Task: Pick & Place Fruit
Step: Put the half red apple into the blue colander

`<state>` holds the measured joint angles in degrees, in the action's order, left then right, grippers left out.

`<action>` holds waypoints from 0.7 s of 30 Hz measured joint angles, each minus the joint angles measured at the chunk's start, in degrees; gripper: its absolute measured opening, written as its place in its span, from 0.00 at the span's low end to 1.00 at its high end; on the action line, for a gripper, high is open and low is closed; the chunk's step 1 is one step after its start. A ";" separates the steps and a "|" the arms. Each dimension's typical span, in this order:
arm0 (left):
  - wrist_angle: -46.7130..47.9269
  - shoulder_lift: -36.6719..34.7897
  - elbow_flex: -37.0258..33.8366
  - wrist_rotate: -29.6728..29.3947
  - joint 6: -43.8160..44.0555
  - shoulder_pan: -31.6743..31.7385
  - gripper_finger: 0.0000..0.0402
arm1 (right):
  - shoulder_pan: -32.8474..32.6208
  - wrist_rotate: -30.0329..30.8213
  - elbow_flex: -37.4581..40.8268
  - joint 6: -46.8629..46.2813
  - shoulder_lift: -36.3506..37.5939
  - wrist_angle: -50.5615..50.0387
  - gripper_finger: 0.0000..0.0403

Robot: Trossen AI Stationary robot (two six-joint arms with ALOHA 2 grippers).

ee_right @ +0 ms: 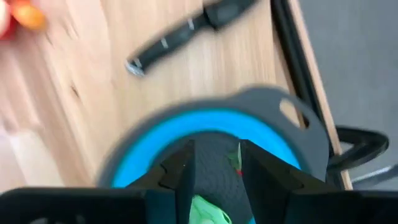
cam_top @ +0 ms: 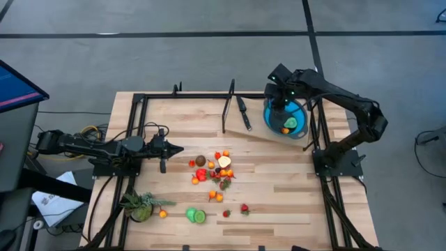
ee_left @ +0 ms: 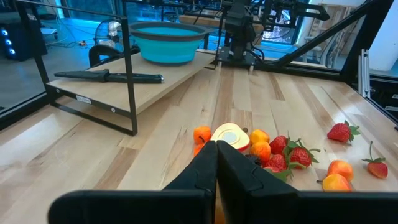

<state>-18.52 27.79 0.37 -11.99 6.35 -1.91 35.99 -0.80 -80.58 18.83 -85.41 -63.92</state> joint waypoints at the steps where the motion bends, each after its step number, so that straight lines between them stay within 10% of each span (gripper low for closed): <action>1: 0.00 0.02 0.00 0.00 0.00 0.00 0.00 | -0.98 -0.02 -1.00 -0.33 0.06 -0.12 0.27; 11: 0.00 0.02 0.00 0.00 0.00 0.00 0.00 | -11.53 -0.70 -1.67 -0.92 0.09 7.48 0.02; 21: -0.07 0.00 -0.01 0.04 0.00 0.00 0.00 | -27.07 -1.13 10.43 -13.54 4.35 13.08 0.01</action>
<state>-18.59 27.79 0.36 -11.94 6.35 -1.91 8.92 -1.93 -70.15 5.29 -81.06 -50.84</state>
